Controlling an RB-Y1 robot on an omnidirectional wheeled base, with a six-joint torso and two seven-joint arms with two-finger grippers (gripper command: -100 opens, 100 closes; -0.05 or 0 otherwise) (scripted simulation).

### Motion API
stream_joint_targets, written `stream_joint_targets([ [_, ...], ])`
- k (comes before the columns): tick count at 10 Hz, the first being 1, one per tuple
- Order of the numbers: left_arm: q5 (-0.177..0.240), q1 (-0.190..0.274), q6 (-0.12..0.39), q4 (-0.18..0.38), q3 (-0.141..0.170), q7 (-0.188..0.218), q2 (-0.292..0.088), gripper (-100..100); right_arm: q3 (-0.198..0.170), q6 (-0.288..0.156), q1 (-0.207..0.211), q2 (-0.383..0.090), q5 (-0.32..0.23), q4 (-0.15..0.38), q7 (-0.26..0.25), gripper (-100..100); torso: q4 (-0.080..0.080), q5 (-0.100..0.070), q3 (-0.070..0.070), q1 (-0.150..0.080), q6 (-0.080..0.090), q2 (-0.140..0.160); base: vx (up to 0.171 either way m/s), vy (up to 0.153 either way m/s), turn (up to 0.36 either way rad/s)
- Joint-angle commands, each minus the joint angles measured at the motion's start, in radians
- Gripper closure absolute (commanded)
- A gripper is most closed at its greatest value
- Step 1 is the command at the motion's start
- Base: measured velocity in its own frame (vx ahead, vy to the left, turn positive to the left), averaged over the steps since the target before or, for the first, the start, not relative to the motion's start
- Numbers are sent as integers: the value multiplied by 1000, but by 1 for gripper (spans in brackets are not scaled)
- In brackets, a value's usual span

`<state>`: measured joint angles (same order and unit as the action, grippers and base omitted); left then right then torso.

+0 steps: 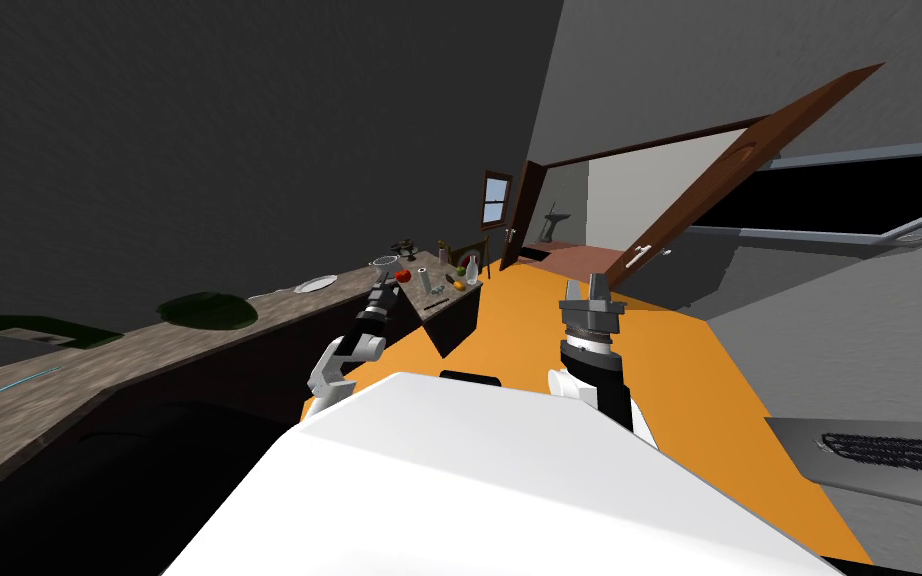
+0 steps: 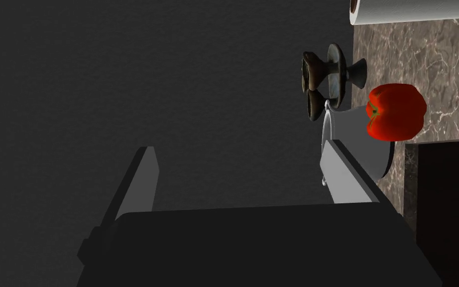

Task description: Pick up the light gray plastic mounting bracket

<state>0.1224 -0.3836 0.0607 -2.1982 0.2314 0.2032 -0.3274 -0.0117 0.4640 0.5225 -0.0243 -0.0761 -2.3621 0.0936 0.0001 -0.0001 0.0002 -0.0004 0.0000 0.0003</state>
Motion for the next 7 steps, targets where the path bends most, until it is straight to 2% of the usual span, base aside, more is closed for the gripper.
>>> stream_joint_targets([
  [1, 25, 13, 50, 17, 18, 12, -28, -100, 0, 0, 0, 0, 0, 0, 0, 0, 0, 0, 0, 0, 0, 0, -7, -24, -22],
  [3, 25, 13, 97, 17, 18, 12, -28, -100, 0, 0, 0, 0, 0, 0, 0, 0, 0, 0, 0, -1, 0, 0, -3, -15, -3],
  [4, 51, 19, 130, 30, 37, 26, -56, -100, 0, 0, 0, 0, 0, 0, 0, 0, 0, 0, 0, 0, 0, 0, 3, -22, -24],
  [6, 51, 19, 177, 30, 37, 26, -56, -100, 0, 0, 0, 0, 0, 0, 0, 0, 0, 0, 0, -1, 0, -1, 1, -17, -5],
  [7, 79, 25, 212, 44, 56, 40, -83, -100, 0, 0, 0, 0, 0, 0, 0, 0, 0, 0, 0, 0, 0, -1, 8, -27, -36],
])
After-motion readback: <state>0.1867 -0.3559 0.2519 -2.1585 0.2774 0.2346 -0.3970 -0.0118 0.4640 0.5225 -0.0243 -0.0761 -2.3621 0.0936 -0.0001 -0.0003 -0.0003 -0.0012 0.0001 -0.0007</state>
